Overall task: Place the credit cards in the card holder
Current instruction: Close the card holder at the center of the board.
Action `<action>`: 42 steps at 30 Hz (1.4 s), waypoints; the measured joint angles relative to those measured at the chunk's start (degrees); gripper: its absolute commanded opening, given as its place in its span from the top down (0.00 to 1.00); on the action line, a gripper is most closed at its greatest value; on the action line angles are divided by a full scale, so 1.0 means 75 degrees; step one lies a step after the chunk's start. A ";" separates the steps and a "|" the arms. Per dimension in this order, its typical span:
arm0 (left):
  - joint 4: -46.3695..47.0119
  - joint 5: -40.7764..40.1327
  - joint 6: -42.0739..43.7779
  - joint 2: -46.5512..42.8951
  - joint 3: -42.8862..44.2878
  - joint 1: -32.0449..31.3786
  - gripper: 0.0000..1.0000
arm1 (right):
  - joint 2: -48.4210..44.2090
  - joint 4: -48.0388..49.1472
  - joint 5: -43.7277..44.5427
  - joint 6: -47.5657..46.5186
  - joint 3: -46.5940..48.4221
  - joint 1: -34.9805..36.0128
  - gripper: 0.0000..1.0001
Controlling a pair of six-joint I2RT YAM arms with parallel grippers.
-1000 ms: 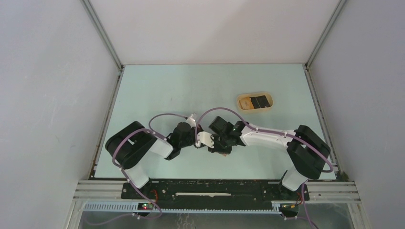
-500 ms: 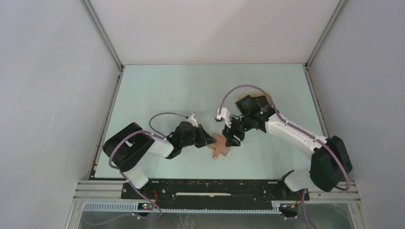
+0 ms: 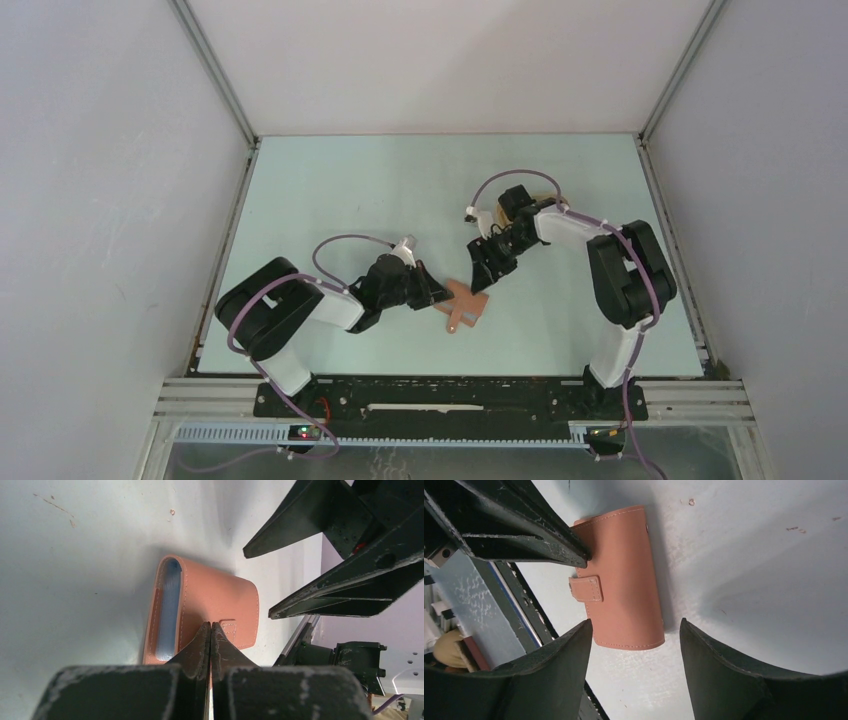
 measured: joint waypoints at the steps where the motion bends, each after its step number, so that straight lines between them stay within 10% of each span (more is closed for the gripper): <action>1: -0.0003 -0.0003 0.0000 0.0000 0.0000 0.0000 1.00 | 0.0108 -0.0012 -0.0064 0.0044 0.0058 0.0000 0.27; 16: -0.0038 -0.0055 0.0017 -0.0038 0.0000 -0.0020 1.00 | 0.1107 -0.0580 -0.0644 0.0221 0.0615 0.0277 0.29; 30: 0.0058 -0.0265 0.0134 -0.0163 -0.0125 -0.0026 0.99 | 0.1419 -0.0778 -0.0554 0.0341 0.0743 0.0425 0.53; 42: 0.0207 -0.0414 0.0187 -0.0283 -0.0321 -0.0029 1.00 | 0.1512 -0.0836 -0.1151 0.0361 0.0740 0.0233 0.38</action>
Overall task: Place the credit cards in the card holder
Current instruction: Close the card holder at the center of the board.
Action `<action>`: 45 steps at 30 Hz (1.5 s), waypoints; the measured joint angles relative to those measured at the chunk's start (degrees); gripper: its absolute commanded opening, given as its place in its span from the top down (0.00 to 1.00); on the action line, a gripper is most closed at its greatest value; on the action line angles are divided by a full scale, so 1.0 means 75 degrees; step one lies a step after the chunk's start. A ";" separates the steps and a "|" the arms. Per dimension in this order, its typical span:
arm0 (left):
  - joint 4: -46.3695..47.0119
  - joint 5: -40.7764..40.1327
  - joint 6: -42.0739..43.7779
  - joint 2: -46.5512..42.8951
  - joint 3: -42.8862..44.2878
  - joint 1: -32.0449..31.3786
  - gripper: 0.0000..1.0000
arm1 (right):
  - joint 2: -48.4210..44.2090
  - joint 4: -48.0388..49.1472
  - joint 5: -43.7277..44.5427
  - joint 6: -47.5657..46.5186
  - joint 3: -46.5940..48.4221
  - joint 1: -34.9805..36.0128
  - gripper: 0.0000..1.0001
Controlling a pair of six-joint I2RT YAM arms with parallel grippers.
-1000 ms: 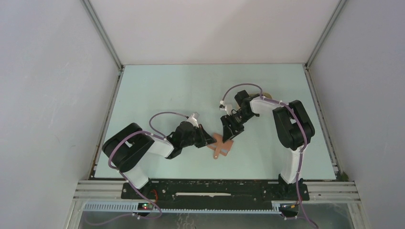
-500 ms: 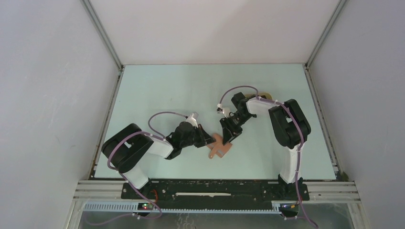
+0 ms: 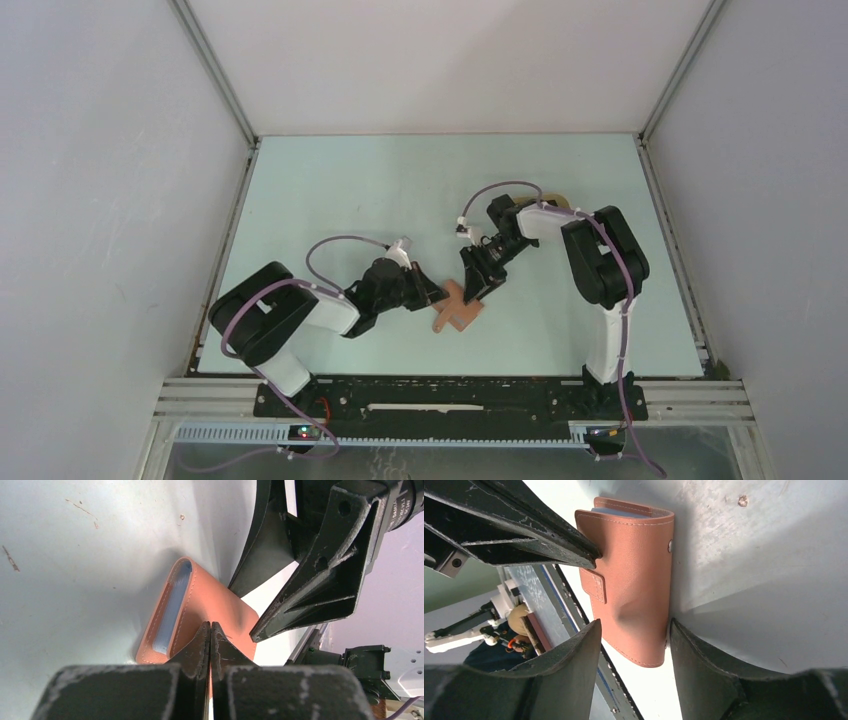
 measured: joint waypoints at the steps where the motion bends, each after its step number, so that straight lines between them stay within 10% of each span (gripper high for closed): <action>1: 0.0003 -0.0026 0.0000 -0.0026 -0.0023 0.0000 1.00 | 0.0029 0.0000 -0.0073 0.0020 0.0000 -0.0038 0.38; 13: -0.0128 -0.0224 0.0006 -0.0154 -0.0041 -0.0035 0.97 | 0.0262 0.0166 -0.0117 0.0493 0.0000 -0.0096 0.59; 28: -0.2031 -0.1151 0.0291 -0.3077 -0.0364 -0.0434 0.36 | 0.0262 0.0332 0.0128 0.0836 -0.0023 0.0125 0.67; 45: -0.1040 -0.1565 -0.1853 -0.2530 -0.1784 -0.0688 0.26 | 0.0344 0.0344 -0.0067 0.0968 -0.0038 -0.0070 0.70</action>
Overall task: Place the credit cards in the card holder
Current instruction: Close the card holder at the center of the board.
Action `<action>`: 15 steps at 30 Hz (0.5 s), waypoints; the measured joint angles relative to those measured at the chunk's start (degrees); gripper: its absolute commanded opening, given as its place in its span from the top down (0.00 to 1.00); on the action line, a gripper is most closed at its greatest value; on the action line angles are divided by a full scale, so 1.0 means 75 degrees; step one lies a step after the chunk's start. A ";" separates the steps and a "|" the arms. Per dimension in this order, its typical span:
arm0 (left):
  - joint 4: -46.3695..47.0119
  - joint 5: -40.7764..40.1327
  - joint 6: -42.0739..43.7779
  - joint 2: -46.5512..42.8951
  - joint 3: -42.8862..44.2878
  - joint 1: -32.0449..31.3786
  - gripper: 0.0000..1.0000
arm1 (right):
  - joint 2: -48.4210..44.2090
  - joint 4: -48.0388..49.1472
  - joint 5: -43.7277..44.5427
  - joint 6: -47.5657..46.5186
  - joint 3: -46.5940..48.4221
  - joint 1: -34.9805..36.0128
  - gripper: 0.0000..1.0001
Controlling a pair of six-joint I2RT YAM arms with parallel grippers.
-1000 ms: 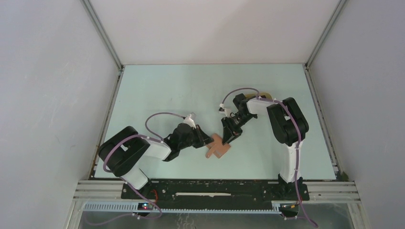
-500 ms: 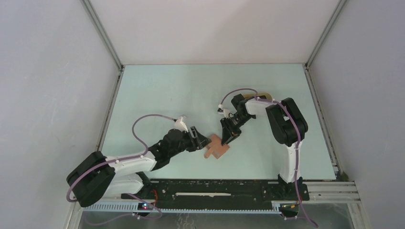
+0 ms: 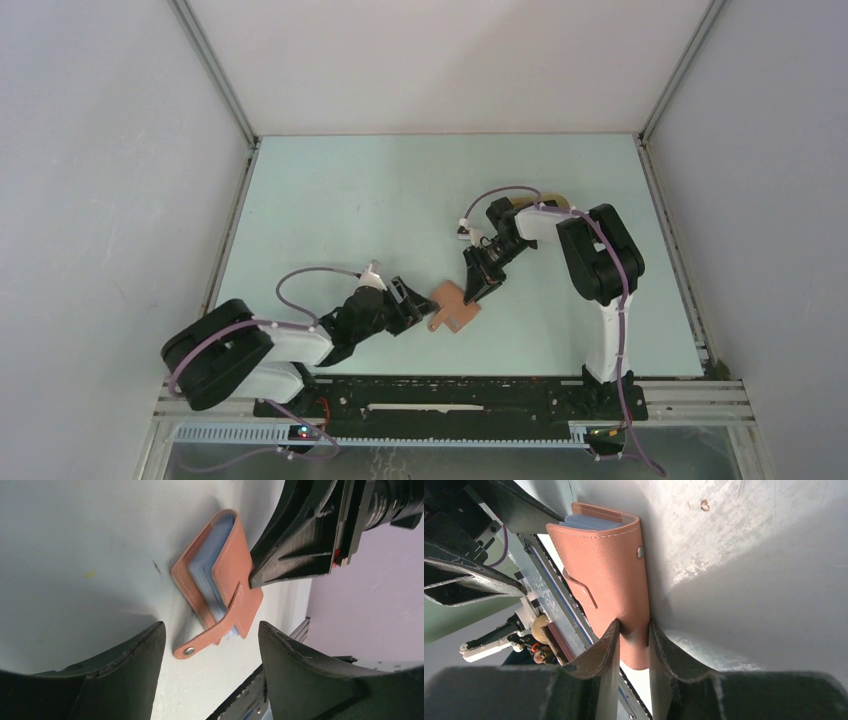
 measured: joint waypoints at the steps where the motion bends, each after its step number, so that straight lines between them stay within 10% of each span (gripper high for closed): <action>1: 0.0239 -0.0029 -0.0131 0.0181 0.0000 -0.0006 0.25 | 0.0000 0.0000 -0.0003 0.0000 0.0000 0.0000 0.70; 15: 0.3072 -0.0318 -0.1480 0.2285 0.0015 -0.0131 0.28 | 0.0044 0.0017 -0.0213 -0.0003 -0.0029 0.0000 0.70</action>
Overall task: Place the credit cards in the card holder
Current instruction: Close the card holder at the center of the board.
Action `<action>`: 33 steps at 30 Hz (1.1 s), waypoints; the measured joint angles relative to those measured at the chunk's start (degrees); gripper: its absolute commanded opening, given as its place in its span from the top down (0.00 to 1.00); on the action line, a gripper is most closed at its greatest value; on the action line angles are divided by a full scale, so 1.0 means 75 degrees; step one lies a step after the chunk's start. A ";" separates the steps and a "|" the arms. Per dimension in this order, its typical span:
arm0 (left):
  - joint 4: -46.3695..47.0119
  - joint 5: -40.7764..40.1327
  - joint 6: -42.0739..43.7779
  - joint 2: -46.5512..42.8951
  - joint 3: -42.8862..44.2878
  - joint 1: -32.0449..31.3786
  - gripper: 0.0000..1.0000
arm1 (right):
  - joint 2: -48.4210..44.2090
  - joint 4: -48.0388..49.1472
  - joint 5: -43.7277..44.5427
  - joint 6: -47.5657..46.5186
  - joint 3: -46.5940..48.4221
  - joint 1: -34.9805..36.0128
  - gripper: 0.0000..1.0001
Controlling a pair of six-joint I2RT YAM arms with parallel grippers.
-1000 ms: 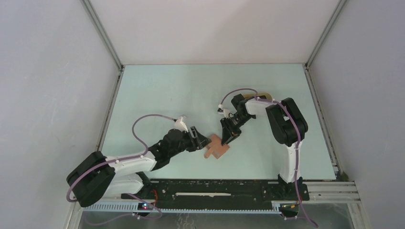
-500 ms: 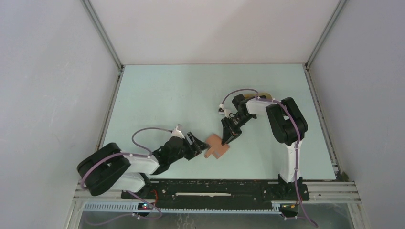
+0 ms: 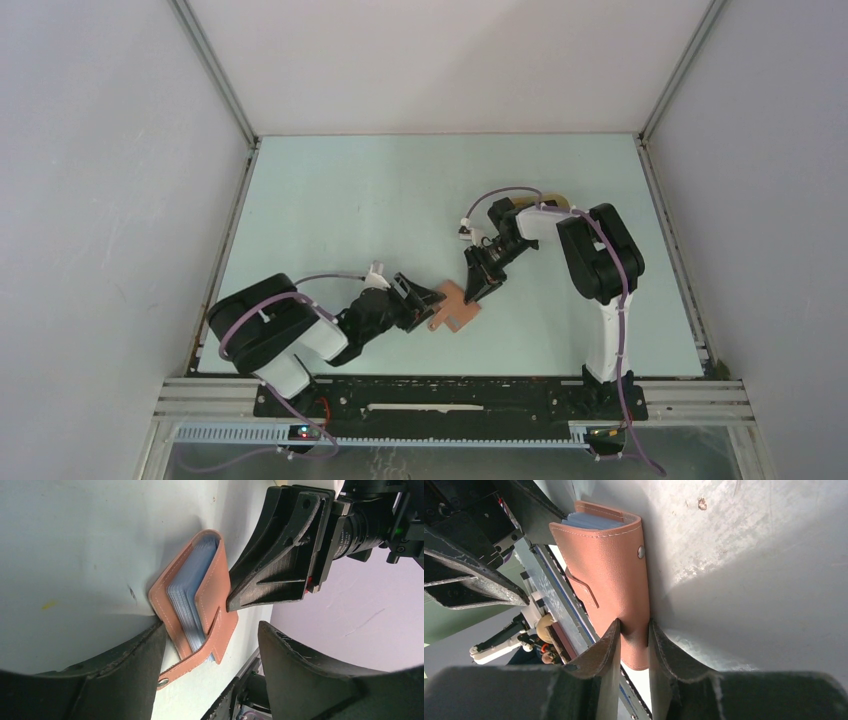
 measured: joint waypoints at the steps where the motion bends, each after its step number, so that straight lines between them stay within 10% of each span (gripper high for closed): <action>1: -0.0003 -0.0006 0.0003 0.0003 0.0000 -0.0003 0.29 | 0.0000 0.0003 -0.0009 0.0000 0.0000 0.0000 0.70; 27: 0.1818 -0.0076 0.0137 0.1574 0.0134 -0.0009 0.52 | 0.0146 -0.0326 -0.0615 -0.0149 0.0000 -0.0382 0.85; 33: 0.1961 0.0026 0.0187 0.1722 0.0163 -0.0009 0.61 | 0.0163 -0.0332 -0.1029 -0.0178 -0.0012 -0.0507 0.65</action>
